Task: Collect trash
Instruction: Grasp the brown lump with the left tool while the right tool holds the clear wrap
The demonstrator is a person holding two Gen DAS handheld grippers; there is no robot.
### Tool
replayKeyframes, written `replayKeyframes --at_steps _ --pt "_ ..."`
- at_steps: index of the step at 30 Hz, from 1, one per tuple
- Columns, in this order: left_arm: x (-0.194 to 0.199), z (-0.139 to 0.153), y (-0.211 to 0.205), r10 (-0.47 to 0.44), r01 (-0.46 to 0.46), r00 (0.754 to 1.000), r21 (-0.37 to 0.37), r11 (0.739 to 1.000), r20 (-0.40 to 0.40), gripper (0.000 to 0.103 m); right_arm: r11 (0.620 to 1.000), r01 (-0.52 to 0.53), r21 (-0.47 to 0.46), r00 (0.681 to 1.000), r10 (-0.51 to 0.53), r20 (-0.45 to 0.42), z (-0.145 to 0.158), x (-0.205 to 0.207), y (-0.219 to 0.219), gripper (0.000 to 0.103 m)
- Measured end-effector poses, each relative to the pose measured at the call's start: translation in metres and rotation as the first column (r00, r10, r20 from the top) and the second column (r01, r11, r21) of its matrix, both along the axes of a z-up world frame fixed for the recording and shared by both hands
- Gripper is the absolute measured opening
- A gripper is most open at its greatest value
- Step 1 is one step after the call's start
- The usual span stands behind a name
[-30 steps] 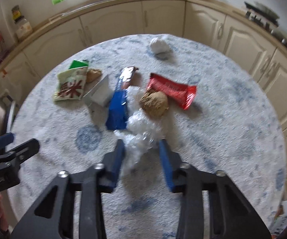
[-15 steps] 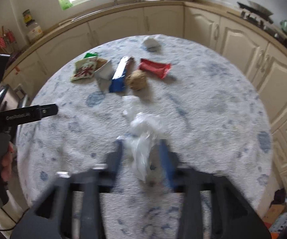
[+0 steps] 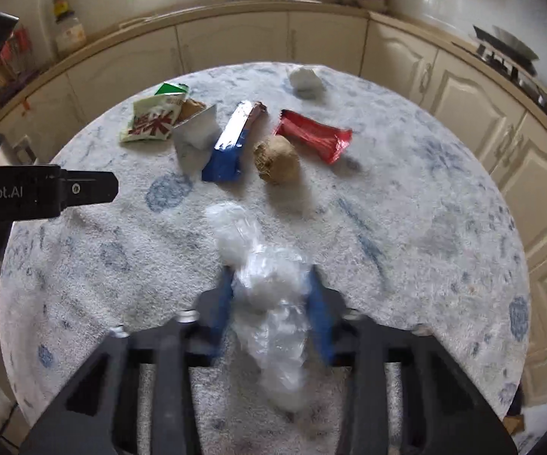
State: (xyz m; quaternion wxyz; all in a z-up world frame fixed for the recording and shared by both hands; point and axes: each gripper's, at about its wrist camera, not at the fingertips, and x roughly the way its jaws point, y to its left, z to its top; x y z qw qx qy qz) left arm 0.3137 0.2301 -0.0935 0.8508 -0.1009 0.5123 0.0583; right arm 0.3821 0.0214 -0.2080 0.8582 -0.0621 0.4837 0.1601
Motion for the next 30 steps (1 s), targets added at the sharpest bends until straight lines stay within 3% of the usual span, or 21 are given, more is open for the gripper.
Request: replayKeyframes --at_steps 3,10,15,19,23,25,26,27,30 --pt "0.016 0.004 -0.021 -0.045 0.045 0.999 0.001 0.999 -0.007 0.091 0.998 0.052 0.047 0.999 -0.052 0.001 0.008 0.008 -0.022 0.025" --pt "0.064 0.010 -0.067 -0.169 0.165 0.985 -0.095 0.982 -0.037 0.090 0.972 0.205 0.113 0.977 -0.211 0.040 0.031 0.030 -0.079 0.025" --pt "0.099 0.003 -0.087 -0.193 0.186 0.979 -0.098 0.978 -0.068 0.088 0.957 0.258 0.131 0.962 -0.267 0.054 0.039 0.040 -0.102 0.025" --pt "0.115 -0.019 -0.088 -0.164 0.141 0.979 -0.184 0.973 -0.120 0.083 0.958 0.253 0.139 0.963 -0.262 0.055 0.039 0.043 -0.107 0.025" --pt "0.124 -0.025 -0.094 -0.147 0.130 0.983 -0.152 0.980 -0.106 0.081 0.956 0.254 0.145 0.964 -0.262 0.041 0.033 0.045 -0.110 0.025" --pt "0.124 -0.026 -0.097 -0.150 0.135 0.984 -0.149 0.980 -0.092 0.061 0.955 0.255 0.151 0.964 -0.263 0.031 0.030 0.046 -0.112 0.025" --pt "0.124 -0.027 -0.100 -0.166 0.150 0.981 -0.151 0.977 -0.097 0.030 0.955 0.257 0.151 0.964 -0.264 0.029 0.029 0.046 -0.113 0.025" --pt "0.125 -0.031 -0.103 -0.189 0.170 0.975 -0.154 0.973 -0.113 0.025 0.954 0.258 0.151 0.964 -0.265 0.026 0.028 0.046 -0.114 0.025" --pt "0.123 -0.034 -0.110 -0.244 0.228 0.963 -0.138 0.964 -0.113 0.023 0.951 0.266 0.157 0.962 -0.272 0.017 0.025 0.047 -0.116 0.025"
